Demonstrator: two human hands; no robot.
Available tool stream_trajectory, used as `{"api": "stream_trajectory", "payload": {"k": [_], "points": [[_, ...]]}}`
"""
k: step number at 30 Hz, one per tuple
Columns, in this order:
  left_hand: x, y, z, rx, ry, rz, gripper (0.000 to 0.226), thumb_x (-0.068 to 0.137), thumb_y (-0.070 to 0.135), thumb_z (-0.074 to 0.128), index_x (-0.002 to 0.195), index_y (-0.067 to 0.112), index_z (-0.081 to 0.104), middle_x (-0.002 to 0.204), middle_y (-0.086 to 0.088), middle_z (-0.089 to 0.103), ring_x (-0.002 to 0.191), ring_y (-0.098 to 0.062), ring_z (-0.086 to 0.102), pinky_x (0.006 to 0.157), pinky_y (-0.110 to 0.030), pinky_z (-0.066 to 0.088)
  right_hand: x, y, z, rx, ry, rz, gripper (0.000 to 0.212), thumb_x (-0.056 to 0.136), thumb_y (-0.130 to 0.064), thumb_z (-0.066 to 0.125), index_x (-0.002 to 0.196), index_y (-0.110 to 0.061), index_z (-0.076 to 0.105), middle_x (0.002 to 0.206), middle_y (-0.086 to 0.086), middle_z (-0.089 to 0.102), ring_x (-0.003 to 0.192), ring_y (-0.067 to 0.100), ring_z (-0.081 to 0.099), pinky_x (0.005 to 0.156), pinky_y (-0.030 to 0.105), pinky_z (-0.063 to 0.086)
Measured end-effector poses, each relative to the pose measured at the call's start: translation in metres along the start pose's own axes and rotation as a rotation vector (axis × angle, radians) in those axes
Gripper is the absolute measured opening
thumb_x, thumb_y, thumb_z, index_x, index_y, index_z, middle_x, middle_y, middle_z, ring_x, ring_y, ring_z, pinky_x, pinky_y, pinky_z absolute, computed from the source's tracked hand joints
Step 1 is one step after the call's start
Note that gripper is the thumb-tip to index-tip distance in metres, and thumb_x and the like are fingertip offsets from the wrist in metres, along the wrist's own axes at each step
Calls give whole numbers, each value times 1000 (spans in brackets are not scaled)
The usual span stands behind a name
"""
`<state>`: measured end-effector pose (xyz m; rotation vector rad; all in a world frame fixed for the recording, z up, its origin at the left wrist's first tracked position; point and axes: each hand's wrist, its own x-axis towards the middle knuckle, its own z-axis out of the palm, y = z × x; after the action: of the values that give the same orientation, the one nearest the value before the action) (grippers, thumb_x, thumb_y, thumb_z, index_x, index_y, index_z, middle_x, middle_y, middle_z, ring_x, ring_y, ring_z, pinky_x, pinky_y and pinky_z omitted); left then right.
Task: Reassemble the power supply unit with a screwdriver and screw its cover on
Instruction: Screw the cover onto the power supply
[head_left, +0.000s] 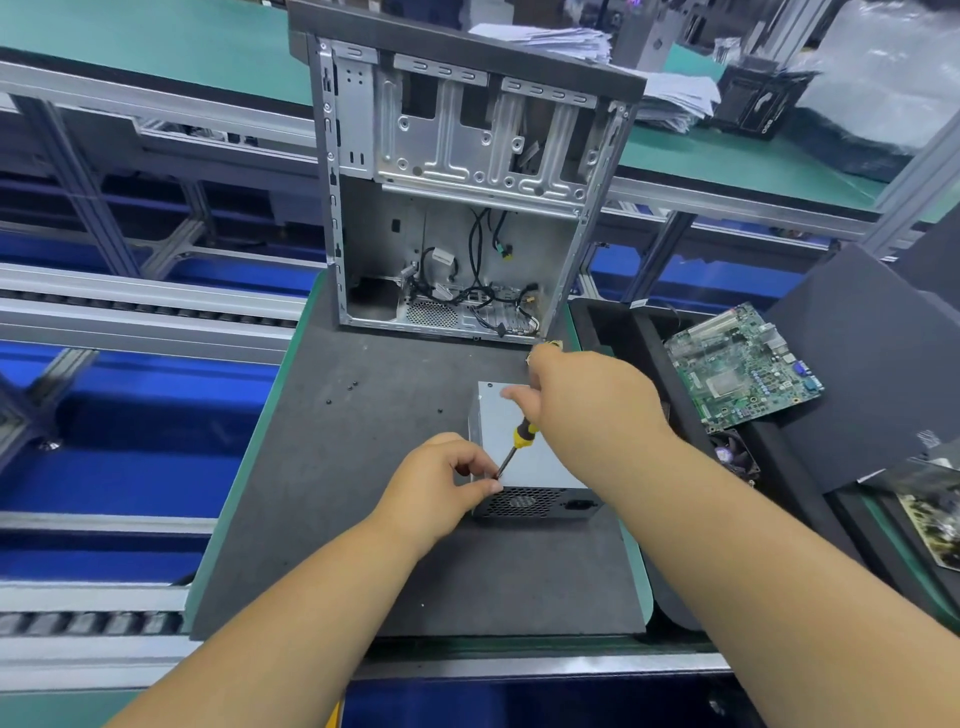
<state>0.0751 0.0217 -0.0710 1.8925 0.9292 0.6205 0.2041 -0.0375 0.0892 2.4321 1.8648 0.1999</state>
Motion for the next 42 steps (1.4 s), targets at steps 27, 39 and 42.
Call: {"api": "stream_trajectory", "payload": {"k": [27, 39, 42], "points": [[1, 0, -2, -42, -19, 0, 13, 76, 23, 82, 76, 31, 72, 85, 8, 60, 81, 1, 52, 68, -7, 36, -6, 13, -8, 391, -234, -109, 13, 97, -25, 50, 109, -22, 45, 112, 0, 53, 86, 22, 55, 71, 37, 46], [5, 3, -6, 12, -49, 2, 20, 73, 26, 84, 71, 37, 68, 86, 7, 58, 80, 0, 51, 68, -12, 39, 0, 5, -12, 350, -173, -88, 15, 99, -30, 49, 104, -17, 56, 105, -3, 52, 84, 18, 55, 72, 35, 45], [4, 2, -5, 19, -47, -5, 18, 73, 27, 84, 71, 37, 69, 85, 8, 58, 80, -1, 52, 70, -15, 40, -4, 5, -10, 302, -99, -161, 10, 98, -25, 52, 103, -20, 59, 102, -4, 54, 88, 19, 57, 78, 37, 48]]}}
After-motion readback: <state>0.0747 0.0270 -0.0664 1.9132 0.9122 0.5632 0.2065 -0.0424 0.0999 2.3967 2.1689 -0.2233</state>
